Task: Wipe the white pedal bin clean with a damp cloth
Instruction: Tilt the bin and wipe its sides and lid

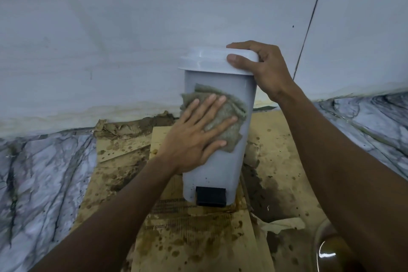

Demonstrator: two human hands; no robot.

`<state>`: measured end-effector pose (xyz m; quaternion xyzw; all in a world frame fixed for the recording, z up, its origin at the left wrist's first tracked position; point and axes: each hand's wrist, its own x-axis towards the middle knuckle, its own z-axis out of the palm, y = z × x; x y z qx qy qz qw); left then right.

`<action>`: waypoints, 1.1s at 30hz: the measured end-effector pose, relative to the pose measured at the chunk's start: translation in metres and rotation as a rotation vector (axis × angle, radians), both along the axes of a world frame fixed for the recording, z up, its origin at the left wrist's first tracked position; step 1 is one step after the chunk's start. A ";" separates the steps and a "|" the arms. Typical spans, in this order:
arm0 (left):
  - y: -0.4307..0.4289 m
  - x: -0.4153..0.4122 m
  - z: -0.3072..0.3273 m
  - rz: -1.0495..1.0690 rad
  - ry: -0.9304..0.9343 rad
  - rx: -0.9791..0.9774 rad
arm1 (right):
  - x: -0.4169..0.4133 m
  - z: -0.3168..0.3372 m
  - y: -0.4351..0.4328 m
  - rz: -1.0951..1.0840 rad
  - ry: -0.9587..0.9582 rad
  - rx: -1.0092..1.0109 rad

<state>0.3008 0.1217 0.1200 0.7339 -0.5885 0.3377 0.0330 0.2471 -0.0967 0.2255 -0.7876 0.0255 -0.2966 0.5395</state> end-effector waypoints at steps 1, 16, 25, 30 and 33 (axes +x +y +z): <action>-0.001 -0.001 0.002 0.016 0.007 -0.035 | 0.001 0.000 0.001 0.001 -0.002 -0.005; 0.013 -0.002 -0.033 -0.059 0.054 -0.058 | 0.005 -0.015 0.008 -0.217 -0.166 -0.156; 0.055 -0.017 -0.115 -0.068 0.427 -0.135 | 0.012 -0.012 0.011 -0.205 -0.149 -0.089; 0.034 -0.020 -0.098 -0.065 0.785 -0.329 | 0.015 -0.011 0.011 -0.223 -0.155 -0.077; 0.023 -0.014 -0.082 -0.135 0.837 -0.418 | 0.013 -0.011 0.006 -0.221 -0.170 -0.085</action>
